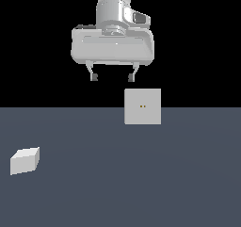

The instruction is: Plug the charger into the wall socket.

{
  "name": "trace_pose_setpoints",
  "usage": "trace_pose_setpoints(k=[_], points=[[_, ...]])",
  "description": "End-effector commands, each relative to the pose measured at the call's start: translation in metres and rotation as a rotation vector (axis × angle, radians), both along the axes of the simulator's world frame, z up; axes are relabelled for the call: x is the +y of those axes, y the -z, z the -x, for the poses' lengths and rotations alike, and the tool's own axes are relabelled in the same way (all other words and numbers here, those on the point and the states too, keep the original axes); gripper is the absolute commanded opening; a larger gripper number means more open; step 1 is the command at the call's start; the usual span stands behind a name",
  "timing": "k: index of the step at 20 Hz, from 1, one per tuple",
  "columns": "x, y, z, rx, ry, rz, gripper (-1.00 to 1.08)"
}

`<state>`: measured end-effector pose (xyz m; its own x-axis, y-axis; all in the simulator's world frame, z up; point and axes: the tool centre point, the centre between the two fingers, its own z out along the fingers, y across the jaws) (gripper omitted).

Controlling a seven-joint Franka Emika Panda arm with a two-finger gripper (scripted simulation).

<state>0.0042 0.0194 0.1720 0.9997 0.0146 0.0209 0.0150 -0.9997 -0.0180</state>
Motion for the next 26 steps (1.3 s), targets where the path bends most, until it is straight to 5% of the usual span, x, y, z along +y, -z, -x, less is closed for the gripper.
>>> trace_pose_setpoints(k=[1, 13, 26], points=[[0.000, 0.000, 0.000, 0.000, 0.000, 0.000, 1.00], [0.031, 0.021, 0.017, -0.022, -0.090, -0.002, 1.00], [0.109, 0.081, 0.076, -0.082, -0.340, -0.009, 1.00]])
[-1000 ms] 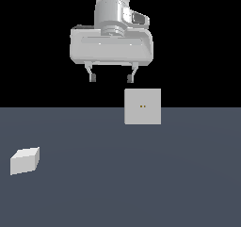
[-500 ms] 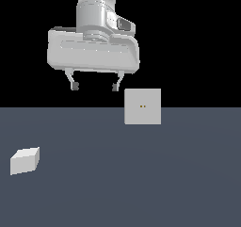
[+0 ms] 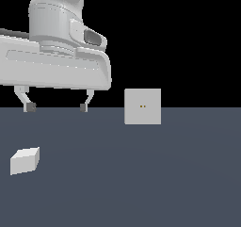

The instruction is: Plug the charger into the wall socket.

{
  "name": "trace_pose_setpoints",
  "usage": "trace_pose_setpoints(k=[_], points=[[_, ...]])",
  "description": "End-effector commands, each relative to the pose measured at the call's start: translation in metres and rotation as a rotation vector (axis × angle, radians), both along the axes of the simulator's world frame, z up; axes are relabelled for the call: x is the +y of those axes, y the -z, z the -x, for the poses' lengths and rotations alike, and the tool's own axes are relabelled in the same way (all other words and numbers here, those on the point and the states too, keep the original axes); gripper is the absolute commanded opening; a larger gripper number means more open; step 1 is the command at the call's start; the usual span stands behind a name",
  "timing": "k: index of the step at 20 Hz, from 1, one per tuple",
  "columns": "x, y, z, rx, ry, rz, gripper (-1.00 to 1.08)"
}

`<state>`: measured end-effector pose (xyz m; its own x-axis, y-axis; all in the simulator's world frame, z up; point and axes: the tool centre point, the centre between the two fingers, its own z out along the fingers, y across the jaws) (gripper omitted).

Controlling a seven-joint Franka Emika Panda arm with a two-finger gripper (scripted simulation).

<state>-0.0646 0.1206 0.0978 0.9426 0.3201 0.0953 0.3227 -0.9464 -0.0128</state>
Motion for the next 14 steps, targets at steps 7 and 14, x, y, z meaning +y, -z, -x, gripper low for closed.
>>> trace_pose_setpoints(k=[7, 14], points=[[0.030, 0.028, 0.029, -0.027, -0.109, -0.003, 1.00], [0.036, 0.035, 0.036, -0.033, -0.134, -0.002, 1.00]])
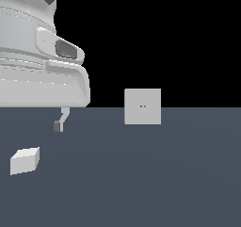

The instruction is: Plug the charger into the wall socket.

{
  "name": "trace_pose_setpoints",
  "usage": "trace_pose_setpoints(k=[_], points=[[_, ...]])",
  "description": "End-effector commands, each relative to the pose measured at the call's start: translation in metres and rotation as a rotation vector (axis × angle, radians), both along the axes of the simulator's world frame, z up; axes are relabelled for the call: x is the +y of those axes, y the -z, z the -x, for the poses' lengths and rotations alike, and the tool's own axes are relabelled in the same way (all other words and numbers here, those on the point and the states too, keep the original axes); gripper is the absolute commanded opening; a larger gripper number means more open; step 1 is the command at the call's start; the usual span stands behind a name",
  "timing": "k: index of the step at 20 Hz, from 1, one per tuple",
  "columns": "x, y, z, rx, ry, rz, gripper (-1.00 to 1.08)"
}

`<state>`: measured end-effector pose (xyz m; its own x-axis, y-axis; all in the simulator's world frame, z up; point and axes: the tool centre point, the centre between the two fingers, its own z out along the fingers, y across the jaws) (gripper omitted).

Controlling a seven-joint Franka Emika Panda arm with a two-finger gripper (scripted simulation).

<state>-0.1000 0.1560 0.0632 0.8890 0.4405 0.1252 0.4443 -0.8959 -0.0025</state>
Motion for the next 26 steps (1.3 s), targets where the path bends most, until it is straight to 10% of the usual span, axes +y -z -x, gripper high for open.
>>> trace_pose_setpoints(k=[1, 21, 22, 26], points=[[0.000, 0.000, 0.000, 0.000, 0.000, 0.000, 1.00], [0.000, 0.052, 0.001, -0.002, -0.002, 0.002, 1.00], [0.000, 0.052, 0.001, -0.002, -0.002, 0.002, -1.00], [0.000, 0.052, 0.001, -0.002, -0.002, 0.002, -1.00]])
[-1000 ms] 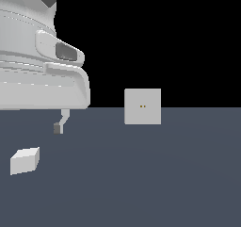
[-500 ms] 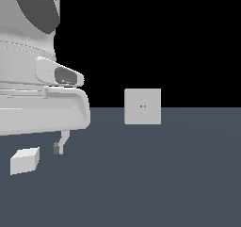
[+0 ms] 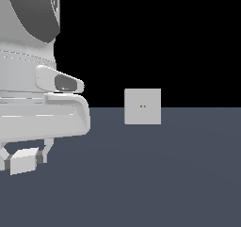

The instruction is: Plug the charger into the wall socket.

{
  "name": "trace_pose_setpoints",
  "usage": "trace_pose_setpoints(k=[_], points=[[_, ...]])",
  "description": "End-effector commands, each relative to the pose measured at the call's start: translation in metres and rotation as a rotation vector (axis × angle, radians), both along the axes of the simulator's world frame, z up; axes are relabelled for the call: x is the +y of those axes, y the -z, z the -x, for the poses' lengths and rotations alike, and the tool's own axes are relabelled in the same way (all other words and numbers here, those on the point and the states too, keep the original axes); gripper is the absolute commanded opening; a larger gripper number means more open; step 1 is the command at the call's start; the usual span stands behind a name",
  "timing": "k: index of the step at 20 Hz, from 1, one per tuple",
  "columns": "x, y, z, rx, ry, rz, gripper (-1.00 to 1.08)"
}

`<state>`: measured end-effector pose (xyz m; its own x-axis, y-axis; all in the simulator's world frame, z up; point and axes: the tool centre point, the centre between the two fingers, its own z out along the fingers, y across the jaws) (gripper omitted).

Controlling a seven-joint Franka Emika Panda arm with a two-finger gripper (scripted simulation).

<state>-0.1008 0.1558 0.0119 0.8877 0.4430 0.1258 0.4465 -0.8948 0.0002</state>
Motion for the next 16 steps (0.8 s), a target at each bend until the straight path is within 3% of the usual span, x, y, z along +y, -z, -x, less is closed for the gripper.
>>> trace_pose_setpoints(k=[1, 10, 16], points=[[0.000, 0.000, 0.000, 0.000, 0.000, 0.000, -1.00], [-0.006, -0.003, -0.003, -0.001, 0.013, 0.000, -1.00], [-0.036, -0.016, -0.019, 0.000, 0.083, -0.001, -1.00]])
